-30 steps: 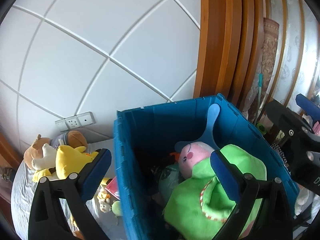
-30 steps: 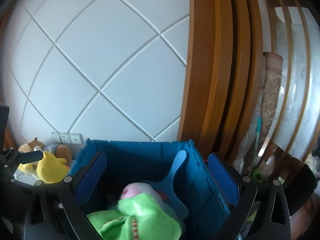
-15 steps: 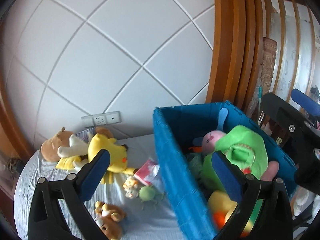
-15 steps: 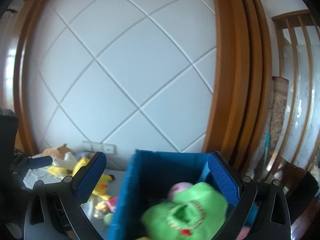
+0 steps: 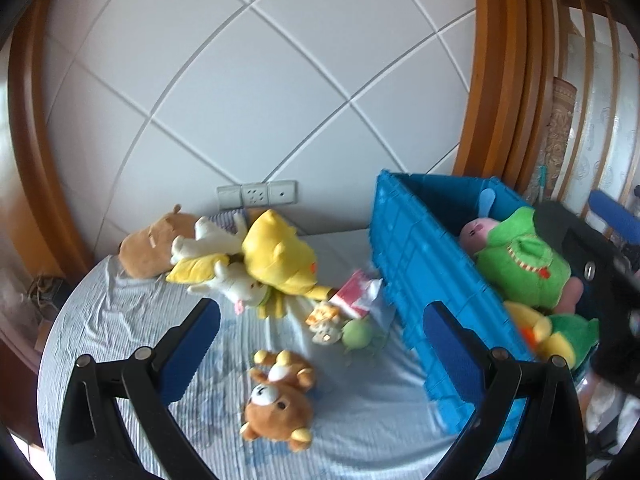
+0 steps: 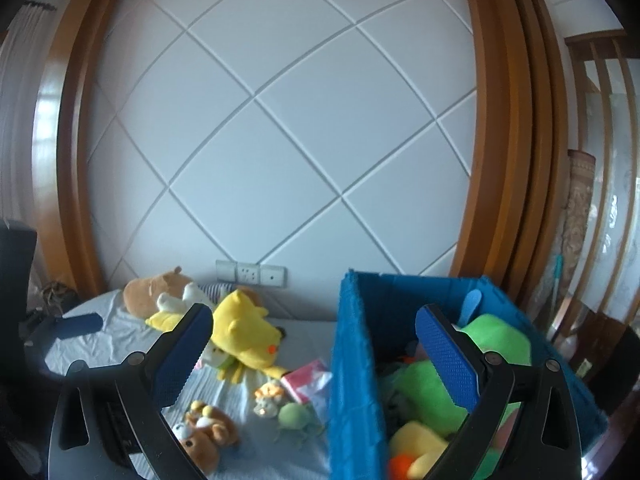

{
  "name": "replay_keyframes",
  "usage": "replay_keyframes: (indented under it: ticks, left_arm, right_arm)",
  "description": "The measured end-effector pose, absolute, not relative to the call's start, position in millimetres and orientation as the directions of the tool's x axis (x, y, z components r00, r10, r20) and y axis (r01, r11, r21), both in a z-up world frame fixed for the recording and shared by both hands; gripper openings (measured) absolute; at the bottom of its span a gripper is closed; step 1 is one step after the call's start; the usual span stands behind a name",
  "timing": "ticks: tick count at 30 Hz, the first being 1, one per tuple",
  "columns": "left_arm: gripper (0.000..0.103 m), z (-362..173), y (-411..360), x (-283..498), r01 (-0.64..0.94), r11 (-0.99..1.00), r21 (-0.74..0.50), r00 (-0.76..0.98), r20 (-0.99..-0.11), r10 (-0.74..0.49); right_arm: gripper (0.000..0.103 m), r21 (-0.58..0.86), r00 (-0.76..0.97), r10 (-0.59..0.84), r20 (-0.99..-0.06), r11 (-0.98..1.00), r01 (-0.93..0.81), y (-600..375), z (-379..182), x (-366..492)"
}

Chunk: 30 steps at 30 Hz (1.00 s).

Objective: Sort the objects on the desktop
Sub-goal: 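Withdraw both tools from the crate back over the table, then move both tools down onto the brown teddy bear to grasp it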

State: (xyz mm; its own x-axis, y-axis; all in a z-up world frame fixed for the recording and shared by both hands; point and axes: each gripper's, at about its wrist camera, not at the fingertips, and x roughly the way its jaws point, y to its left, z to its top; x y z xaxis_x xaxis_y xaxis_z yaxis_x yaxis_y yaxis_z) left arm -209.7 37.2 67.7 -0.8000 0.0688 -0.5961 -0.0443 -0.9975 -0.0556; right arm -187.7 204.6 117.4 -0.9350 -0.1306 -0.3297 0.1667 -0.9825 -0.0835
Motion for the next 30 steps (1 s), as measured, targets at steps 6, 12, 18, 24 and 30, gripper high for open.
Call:
replay_keyframes:
  ticks: [6,12,18,24,30]
  left_arm:
    - [0.103,29.8,10.7,-205.2,-0.001,-0.998,-0.065,-0.761,-0.648,0.043]
    - [0.103,-14.4,-23.9,-204.5,0.101,-0.992,-0.077,-0.719,-0.694,-0.020]
    - [0.103,-60.9,-39.1,-209.6,0.156,-0.985,-0.077,-0.677,-0.735,-0.050]
    - [0.099,-111.2,-32.4,-214.3,0.203,-0.977,-0.066,-0.619,-0.782,-0.075]
    - [0.094,-156.8,-14.0,-223.3,0.238,-0.968,-0.085,-0.567,-0.821,-0.068]
  right_arm:
    - [0.103,-0.028,-0.893,-0.176,-0.413,-0.978,0.206,182.0,69.8,-186.0]
    - [0.103,0.006,-0.868,-0.193,-0.457,-0.977,0.214,174.6,29.2,-199.1]
    - [0.103,0.052,-0.800,-0.235,-0.552,-0.967,0.248,174.2,-24.3,-224.9]
    - [0.103,0.046,-0.718,-0.243,-0.652,-0.958,0.283,167.1,-79.2,-245.2]
    - [0.100,0.060,-0.657,-0.271,-0.703,-0.944,0.325,173.0,-117.9,-260.4]
